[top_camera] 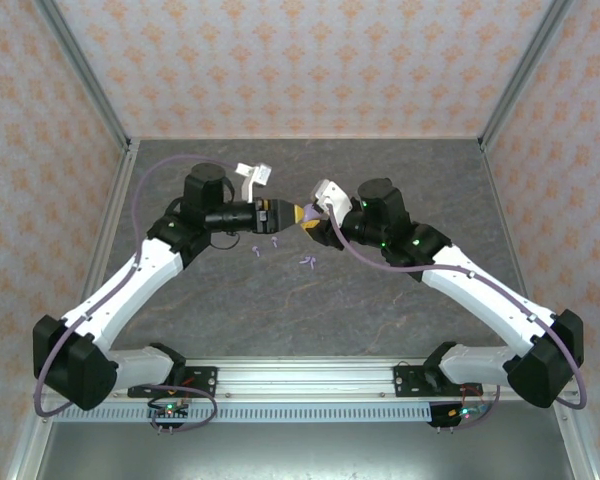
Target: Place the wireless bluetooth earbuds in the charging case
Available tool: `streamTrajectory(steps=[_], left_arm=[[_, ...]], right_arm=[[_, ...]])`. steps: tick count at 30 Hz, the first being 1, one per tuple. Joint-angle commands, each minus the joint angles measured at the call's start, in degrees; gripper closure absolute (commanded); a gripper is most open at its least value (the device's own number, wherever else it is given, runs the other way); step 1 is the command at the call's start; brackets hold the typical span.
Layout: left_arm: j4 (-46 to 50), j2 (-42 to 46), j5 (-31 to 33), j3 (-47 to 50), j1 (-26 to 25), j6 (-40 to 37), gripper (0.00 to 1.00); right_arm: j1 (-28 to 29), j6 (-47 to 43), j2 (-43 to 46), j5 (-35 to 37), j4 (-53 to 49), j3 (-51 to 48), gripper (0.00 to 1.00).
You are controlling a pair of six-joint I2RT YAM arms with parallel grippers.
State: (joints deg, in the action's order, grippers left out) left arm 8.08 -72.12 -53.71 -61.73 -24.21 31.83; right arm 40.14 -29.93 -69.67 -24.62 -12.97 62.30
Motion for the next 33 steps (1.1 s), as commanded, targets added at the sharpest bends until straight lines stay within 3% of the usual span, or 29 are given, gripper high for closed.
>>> streamTrajectory(steps=[1,13,25,27,33], left_arm=[[-2.5,-1.2,-1.8,-2.6,-1.3,0.2,0.35],[-4.4,-5.0,-3.7,-2.9,-2.6,0.4,0.63],[5.2,-4.8,-6.8,-4.7,-2.7,-8.3,0.81],[6.1,-4.5,-6.7,-4.9,-2.6,-9.5,0.84],[6.5,-3.0,-3.3,-4.8,-2.7,-12.1,0.86]], right_arm=[[0.3,-1.1,0.4,-2.2,2.3,0.5,0.62],[0.3,-0.7,-0.1,-1.8,2.2,0.9,0.62],[0.3,-0.2,-0.6,0.8,1.7,1.3,0.62],[0.3,0.0,-0.7,1.1,0.8,1.8,0.58],[-1.0,1.7,1.2,-2.2,-2.2,2.1,0.30]])
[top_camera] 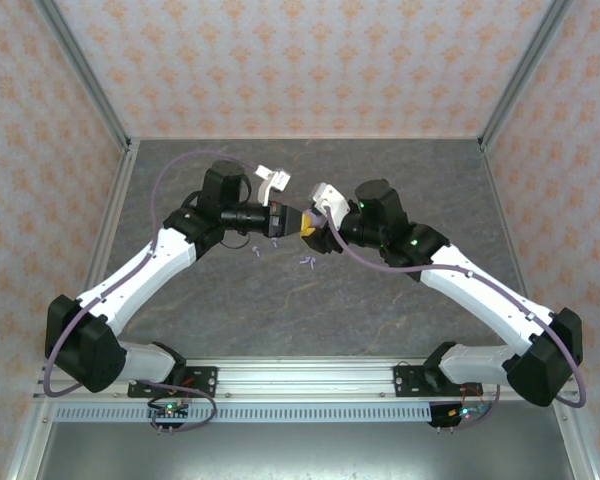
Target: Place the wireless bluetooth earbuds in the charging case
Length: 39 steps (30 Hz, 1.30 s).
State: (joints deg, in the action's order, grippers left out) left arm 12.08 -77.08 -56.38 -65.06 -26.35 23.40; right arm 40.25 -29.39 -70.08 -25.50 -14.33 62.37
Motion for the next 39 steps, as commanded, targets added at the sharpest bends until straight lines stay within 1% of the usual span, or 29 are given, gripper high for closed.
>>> streamTrajectory(steps=[1,2,3,5,10,13,16,20,22,25,26,30,33,34,39], left_arm=[[2.4,2.4,0.2,-1.3,-0.5,-4.5,0.86],[2.0,2.8,1.0,-1.1,-0.5,-5.2,0.86],[1.9,3.1,1.8,-1.0,-0.5,-5.8,0.86],[0.8,3.9,2.7,-0.6,-0.5,-7.2,0.87],[-5.2,6.6,4.9,2.2,-0.5,-10.5,0.89],[-11.4,9.5,6.0,5.5,-0.5,-11.6,0.90],[-17.0,13.1,7.8,9.2,-0.9,-13.4,0.90],[-21.0,17.7,10.5,13.2,-1.5,-17.0,0.90],[-22.6,19.3,10.8,14.8,-1.6,-18.0,0.90],[-24.1,20.7,10.2,15.8,-1.7,-18.5,0.90],[-24.3,20.9,9.7,15.9,-1.8,-18.5,0.90],[-24.7,21.1,7.5,15.5,-2.1,-18.6,0.90],[-24.6,21.0,7.0,15.1,-2.2,-18.7,0.90],[-24.4,21.0,6.9,15.0,-2.3,-18.7,0.90],[-23.9,21.0,6.0,14.5,-2.5,-19.0,0.91]], right_arm=[[-1.8,2.0,2.0,-2.8,-1.6,2.0,0.25],[-2.7,2.9,2.0,-4.2,-2.3,1.8,0.22],[-3.5,3.8,3.8,-5.6,-2.7,1.7,0.20],[-6.1,6.0,5.7,-10.4,-3.4,1.1,0.16],[-11.9,13.9,9.3,-22.0,1.0,-1.7,0.14],[-13.7,19.4,10.0,-25.3,5.5,-3.1,0.16],[-14.1,25.6,9.9,-27.0,11.8,-4.5,0.21],[-14.0,33.4,8.9,-32.2,21.6,-5.4,0.26],[-13.9,35.1,7.7,-35.5,23.5,-4.6,0.27],[-12.9,34.8,5.6,-41.1,22.9,-2.5,0.29],[-12.3,33.8,5.2,-41.7,22.0,-1.9,0.30],[-9.9,28.4,3.3,-44.0,16.1,1.2,0.35],[-8.7,26.6,2.6,-45.4,14.6,3.1,0.40],[-8.4,25.7,1.0,-45.6,13.7,3.9,0.42],[-8.0,23.0,-0.3,-45.5,10.2,5.9,0.51]])
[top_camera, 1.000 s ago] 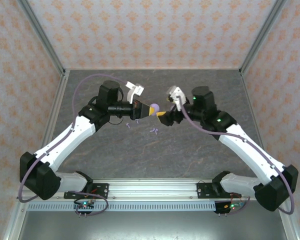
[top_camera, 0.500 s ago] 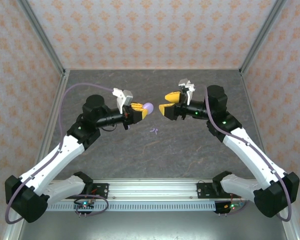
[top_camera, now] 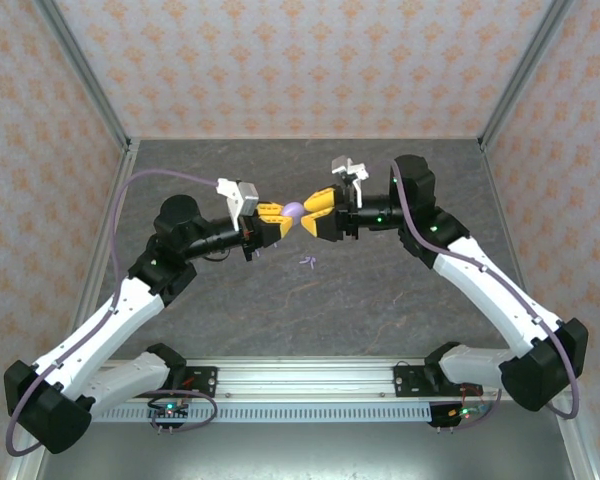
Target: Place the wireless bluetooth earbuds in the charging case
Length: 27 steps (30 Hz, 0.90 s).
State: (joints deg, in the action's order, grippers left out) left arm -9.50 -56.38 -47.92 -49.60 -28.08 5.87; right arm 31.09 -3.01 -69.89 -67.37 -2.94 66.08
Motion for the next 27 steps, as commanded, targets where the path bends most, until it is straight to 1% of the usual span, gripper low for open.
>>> streamTrajectory(steps=[1,7,12,16,18,21,24,27], left_arm=[[-2.3,0.3,-2.7,-1.0,-0.8,-1.4,0.91],[-2.3,0.0,-4.1,-1.4,-1.1,-1.6,0.91],[-1.6,-0.2,-4.8,-2.0,-1.3,-2.1,0.91],[-0.8,-0.4,-5.1,-2.4,-1.5,-2.5,0.91],[-0.5,-0.6,-5.1,-2.6,-1.6,-2.7,0.91],[-0.3,-0.8,-5.1,-2.7,-1.7,-2.8,0.91],[0.2,-0.9,-4.9,-2.7,-1.6,-3.2,0.91],[0.4,-0.8,-4.8,-2.5,-1.6,-3.4,0.91]], right_arm=[[1.2,-3.8,-0.8,-3.6,-1.6,2.4,0.52],[1.2,-5.7,-2.0,-2.5,-3.9,3.9,0.53],[1.2,-7.4,-3.0,-1.9,-6.0,5.4,0.43],[1.2,-8.1,-3.2,-1.5,-6.5,5.4,0.41],[1.2,-8.2,-3.2,-2.0,-6.5,5.3,0.43],[1.2,-8.6,-2.9,-2.4,-7.0,5.4,0.51],[1.1,-9.6,-2.5,-2.3,-8.1,5.4,0.56],[0.8,-10.6,-1.8,-2.1,-9.5,5.3,0.58]])
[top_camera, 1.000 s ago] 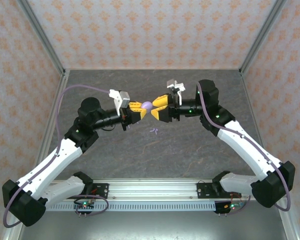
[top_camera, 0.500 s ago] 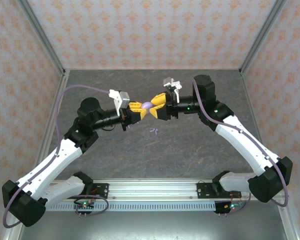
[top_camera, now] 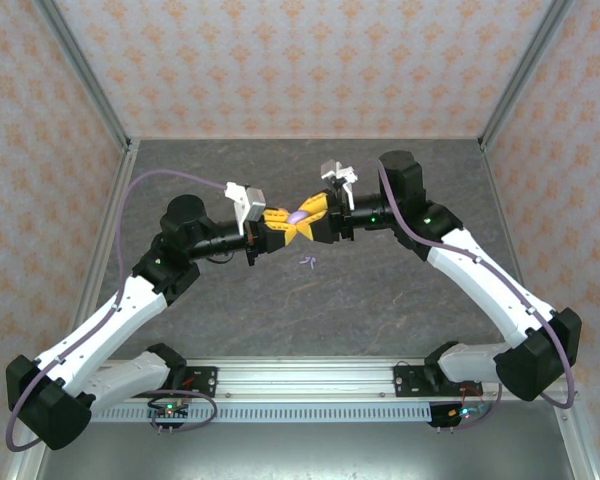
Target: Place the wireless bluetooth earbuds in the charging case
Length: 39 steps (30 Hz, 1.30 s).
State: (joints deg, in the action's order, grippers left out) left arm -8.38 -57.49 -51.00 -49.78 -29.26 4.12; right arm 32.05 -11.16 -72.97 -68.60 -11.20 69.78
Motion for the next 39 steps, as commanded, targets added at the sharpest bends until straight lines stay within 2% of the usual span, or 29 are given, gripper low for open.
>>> streamTrajectory(steps=[1,4,8,16,20,24,39], left_arm=[[-0.8,0.4,-1.7,-2.3,-0.5,-1.6,0.91],[-0.8,0.5,-1.7,-2.2,-0.4,-1.7,0.91],[-0.7,0.6,-1.8,-2.2,-0.5,-1.7,0.91],[-0.5,0.6,-1.9,-2.2,-0.5,-1.6,0.89],[-0.2,0.6,-1.7,-2.1,-0.5,-1.6,0.66],[0.1,0.4,-2.0,-1.9,-0.5,-1.7,0.57],[1.0,-1.6,-3.9,-2.8,-1.0,-2.4,0.56]], right_arm=[[-0.3,-2.6,1.4,-0.9,-1.5,1.5,0.57],[-1.0,-3.1,1.9,-1.5,-2.6,1.5,0.51],[-1.3,-3.6,2.1,-2.1,-3.4,1.4,0.52],[-1.5,-3.8,2.2,-2.3,-3.8,1.6,0.69],[-1.6,-3.8,2.4,-2.3,-3.8,1.8,0.74],[-1.6,-3.9,2.6,-2.2,-3.7,1.7,0.75],[-1.6,-3.6,2.3,-2.6,-3.2,1.7,0.75]])
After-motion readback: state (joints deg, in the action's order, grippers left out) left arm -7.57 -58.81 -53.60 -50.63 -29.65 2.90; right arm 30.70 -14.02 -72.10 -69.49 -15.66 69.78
